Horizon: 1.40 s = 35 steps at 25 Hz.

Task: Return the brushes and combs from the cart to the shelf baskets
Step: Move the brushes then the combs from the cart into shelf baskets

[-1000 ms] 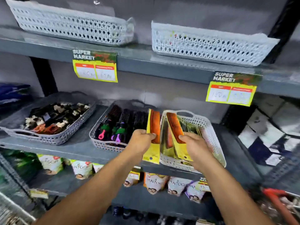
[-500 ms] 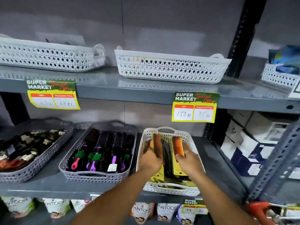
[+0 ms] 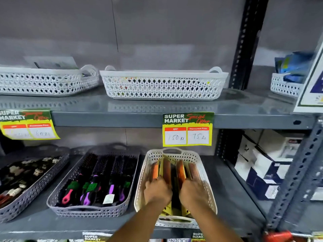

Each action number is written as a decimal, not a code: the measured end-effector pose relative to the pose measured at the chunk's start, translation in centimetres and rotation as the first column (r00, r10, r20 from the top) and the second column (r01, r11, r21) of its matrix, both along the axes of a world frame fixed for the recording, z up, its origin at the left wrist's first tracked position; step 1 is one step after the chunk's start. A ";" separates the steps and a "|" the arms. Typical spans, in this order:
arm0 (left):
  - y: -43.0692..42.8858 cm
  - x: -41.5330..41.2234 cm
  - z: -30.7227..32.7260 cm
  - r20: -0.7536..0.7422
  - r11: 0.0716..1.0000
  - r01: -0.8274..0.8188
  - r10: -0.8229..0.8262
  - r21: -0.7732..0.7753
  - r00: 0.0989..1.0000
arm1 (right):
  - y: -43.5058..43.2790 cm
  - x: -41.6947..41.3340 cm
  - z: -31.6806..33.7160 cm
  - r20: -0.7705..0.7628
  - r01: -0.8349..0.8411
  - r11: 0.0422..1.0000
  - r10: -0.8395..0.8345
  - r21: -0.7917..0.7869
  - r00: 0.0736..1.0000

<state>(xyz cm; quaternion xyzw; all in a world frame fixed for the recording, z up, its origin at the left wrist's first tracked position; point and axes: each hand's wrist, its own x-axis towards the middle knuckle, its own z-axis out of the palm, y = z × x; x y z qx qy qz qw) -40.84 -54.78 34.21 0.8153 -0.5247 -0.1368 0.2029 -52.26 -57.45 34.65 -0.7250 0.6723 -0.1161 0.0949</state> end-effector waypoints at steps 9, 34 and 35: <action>-0.1 -1.1 -0.5 0.068 0.995 -0.035 0.028 0.089 0.997 | 0.1 0.1 -0.5 -0.171 -0.032 0.999 0.029 -0.016 0.985; 2.1 0.5 2.1 0.272 0.962 0.131 -0.062 -0.241 0.960 | 3.4 -1.1 3.1 -0.006 -0.129 0.942 0.134 -0.309 0.991; 3.1 0.9 2.8 0.321 0.935 0.166 -0.061 -0.312 0.945 | 4.1 -1.5 3.4 0.019 -0.146 0.918 0.165 -0.370 0.986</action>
